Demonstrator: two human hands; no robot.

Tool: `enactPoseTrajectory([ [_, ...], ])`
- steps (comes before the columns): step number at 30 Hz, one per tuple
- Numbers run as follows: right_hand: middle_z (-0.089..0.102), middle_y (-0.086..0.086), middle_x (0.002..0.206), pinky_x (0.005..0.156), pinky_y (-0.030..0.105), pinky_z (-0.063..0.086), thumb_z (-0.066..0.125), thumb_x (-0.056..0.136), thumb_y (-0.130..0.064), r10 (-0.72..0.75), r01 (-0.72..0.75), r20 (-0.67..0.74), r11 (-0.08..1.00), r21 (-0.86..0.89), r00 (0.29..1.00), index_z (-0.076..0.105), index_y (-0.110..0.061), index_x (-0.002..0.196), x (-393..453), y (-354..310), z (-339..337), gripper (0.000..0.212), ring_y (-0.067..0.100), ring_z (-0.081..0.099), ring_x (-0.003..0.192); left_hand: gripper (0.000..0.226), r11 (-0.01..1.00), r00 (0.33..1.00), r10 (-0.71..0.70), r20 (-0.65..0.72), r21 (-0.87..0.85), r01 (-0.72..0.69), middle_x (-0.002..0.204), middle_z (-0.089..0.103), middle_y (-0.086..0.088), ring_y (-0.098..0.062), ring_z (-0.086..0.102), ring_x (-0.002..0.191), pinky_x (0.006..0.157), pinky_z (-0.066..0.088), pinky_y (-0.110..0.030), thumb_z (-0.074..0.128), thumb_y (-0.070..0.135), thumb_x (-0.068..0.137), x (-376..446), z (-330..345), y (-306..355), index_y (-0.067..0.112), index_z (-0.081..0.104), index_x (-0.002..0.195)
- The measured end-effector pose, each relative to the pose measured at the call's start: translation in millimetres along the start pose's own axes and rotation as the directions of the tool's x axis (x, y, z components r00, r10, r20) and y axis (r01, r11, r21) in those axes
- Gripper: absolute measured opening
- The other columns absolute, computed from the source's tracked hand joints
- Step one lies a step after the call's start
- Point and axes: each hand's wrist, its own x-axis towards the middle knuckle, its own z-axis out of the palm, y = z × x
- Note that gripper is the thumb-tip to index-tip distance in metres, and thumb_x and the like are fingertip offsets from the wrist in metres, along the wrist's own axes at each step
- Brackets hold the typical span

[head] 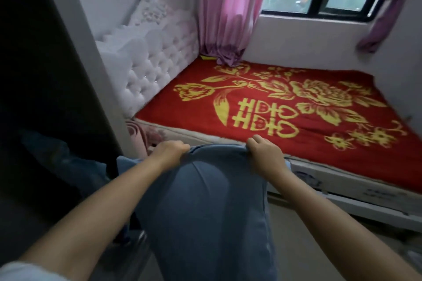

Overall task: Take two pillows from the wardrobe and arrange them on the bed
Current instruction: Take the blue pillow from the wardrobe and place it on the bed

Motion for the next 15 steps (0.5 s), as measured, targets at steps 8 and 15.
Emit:
enactPoseTrajectory([
  [8,0.061,0.021,0.093,0.055,0.031,0.026,0.047,0.082,0.000,0.115,-0.116,-0.031,0.993,-0.034,0.993,0.052,-0.010,0.081,118.4,113.3,3.4,0.010,0.037,0.060,0.079,0.024,0.982,0.983,0.173,-0.059,0.081,-0.168,0.113,0.062,-0.012,-0.030,0.060,0.104,0.076,0.049,-0.038,0.047,0.018,0.092,192.2,-32.1,14.5,0.012,0.056,0.112],
  [15,0.055,0.011,0.077,0.053,0.027,0.024,0.049,0.082,-0.003,-0.004,0.003,0.048,1.000,0.025,0.999,0.037,-0.017,0.063,246.0,170.1,-5.0,0.026,0.029,0.050,0.073,0.023,0.962,0.975,0.212,-0.071,0.189,-0.196,0.115,0.061,-0.015,-0.031,0.060,0.106,0.080,0.049,-0.037,0.048,0.011,0.090,338.3,-110.4,-27.2,0.010,0.057,0.112],
])
